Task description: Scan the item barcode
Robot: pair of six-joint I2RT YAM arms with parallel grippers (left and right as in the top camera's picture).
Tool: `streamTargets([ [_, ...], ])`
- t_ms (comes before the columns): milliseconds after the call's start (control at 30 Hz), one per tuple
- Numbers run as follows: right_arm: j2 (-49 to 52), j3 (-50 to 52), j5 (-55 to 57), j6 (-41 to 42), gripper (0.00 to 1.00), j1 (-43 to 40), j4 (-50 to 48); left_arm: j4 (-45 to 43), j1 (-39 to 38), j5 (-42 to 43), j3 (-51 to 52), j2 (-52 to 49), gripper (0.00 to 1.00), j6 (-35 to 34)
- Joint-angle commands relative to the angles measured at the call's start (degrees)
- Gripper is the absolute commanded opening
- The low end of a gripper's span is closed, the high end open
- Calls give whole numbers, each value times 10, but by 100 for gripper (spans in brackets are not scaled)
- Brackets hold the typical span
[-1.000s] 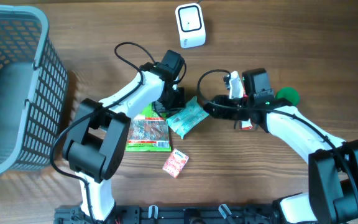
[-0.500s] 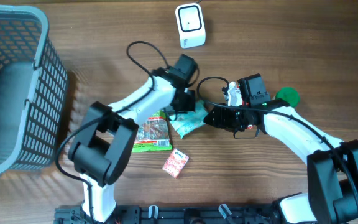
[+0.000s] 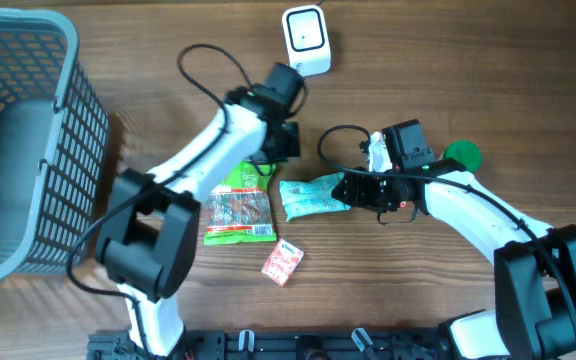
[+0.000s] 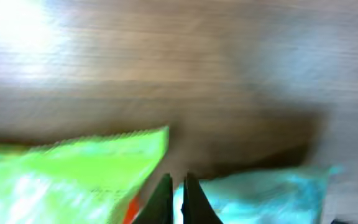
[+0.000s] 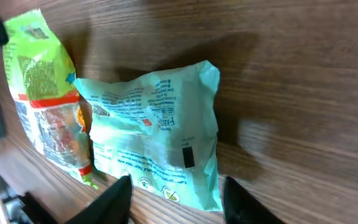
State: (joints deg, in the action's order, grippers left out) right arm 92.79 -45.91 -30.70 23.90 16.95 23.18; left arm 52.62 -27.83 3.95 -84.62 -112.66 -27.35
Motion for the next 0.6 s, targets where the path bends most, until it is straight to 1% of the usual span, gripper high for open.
streamTargets([
  [0, 4, 1, 23, -61, 55, 1, 0, 67, 5, 34, -3, -5, 4, -5],
  [133, 7, 1, 34, -75, 56, 1, -2, 54, -2, 97, 33, -17, 4, -1],
  [200, 8, 1, 30, -90, 56, 1, -1, 42, -2, 100, 48, -17, 4, -1],
  [333, 21, 1, 17, -89, 56, 1, -2, 30, -4, 121, 74, -17, 4, -1],
  [467, 52, 1, -32, -89, 56, 1, -16, -33, -18, 122, 113, -18, 4, -2],
  [567, 66, 1, -44, -84, 54, 1, -15, -51, -28, 121, 129, -18, 4, -2],
])
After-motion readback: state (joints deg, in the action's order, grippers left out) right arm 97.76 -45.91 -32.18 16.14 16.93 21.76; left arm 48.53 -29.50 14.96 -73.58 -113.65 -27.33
